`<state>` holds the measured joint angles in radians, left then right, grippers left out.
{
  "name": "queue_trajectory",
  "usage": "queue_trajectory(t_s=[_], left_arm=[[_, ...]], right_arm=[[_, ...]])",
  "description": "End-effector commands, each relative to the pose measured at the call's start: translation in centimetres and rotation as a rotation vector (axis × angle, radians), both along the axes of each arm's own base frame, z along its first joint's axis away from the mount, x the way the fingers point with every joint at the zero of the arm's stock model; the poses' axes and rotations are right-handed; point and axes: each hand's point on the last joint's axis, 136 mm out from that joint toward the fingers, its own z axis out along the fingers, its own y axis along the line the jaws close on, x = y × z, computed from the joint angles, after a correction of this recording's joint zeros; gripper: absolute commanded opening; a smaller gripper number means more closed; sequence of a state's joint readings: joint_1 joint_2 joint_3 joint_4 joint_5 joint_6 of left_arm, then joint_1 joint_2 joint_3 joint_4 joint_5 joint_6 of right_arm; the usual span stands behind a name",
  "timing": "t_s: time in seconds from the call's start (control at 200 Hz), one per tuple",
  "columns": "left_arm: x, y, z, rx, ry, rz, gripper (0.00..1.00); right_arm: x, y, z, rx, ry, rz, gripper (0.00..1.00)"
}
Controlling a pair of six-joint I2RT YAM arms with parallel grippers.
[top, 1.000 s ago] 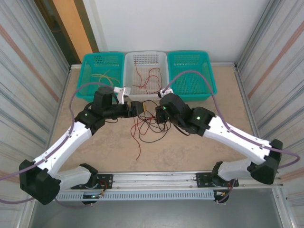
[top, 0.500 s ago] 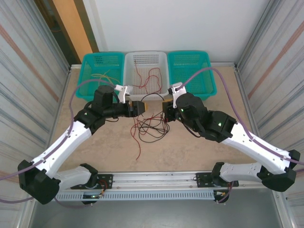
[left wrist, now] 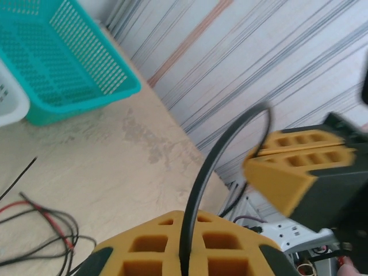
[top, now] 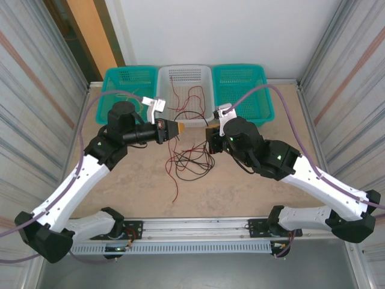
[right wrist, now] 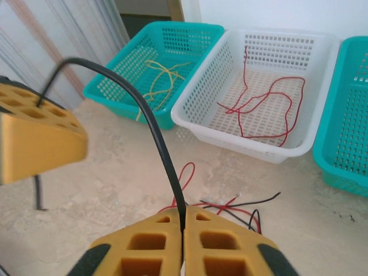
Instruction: Untangle the cables
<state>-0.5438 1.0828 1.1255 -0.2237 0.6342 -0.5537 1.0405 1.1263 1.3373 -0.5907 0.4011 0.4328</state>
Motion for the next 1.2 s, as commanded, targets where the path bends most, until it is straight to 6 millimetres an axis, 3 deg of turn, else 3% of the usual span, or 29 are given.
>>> queue_trajectory(t_s=[0.0, 0.075, 0.236, 0.431, 0.586, 0.696, 0.947, 0.987, 1.193], left_arm=[[-2.7, 0.0, 6.3, -0.152, -0.142, -0.088, 0.00], [-3.6, 0.0, 8.4, -0.219, -0.181, -0.118, 0.00], [-4.8, 0.1, 11.4, -0.306, -0.243, -0.160, 0.00], [-5.8, 0.2, 13.4, -0.371, -0.281, -0.199, 0.00], [-5.8, 0.5, 13.6, -0.367, -0.293, -0.181, 0.00], [-5.4, 0.4, 13.1, -0.358, -0.276, -0.167, 0.00], [-3.9, 0.2, 11.6, -0.329, -0.223, -0.127, 0.00], [-3.8, 0.2, 11.5, -0.334, -0.219, -0.128, 0.00], [-3.8, 0.2, 11.5, -0.351, -0.211, -0.137, 0.00]], right_arm=[[0.2, -0.6, 1.4, 0.036, -0.046, -0.024, 0.25], [0.4, -0.9, 1.4, 0.063, -0.044, -0.037, 0.46], [1.3, -0.9, 0.4, 0.108, -0.006, -0.053, 0.61], [2.5, -1.0, -1.5, 0.131, 0.038, -0.073, 0.62], [3.1, -1.7, -2.9, 0.139, 0.066, -0.094, 0.49], [2.8, -1.9, -3.1, 0.143, 0.073, -0.091, 0.55], [-0.3, -0.9, -1.3, 0.157, 0.014, 0.050, 0.62], [-1.1, -1.5, 0.1, 0.188, -0.017, 0.066, 0.62], [-2.6, -1.5, 2.0, 0.273, -0.072, 0.138, 0.66]])
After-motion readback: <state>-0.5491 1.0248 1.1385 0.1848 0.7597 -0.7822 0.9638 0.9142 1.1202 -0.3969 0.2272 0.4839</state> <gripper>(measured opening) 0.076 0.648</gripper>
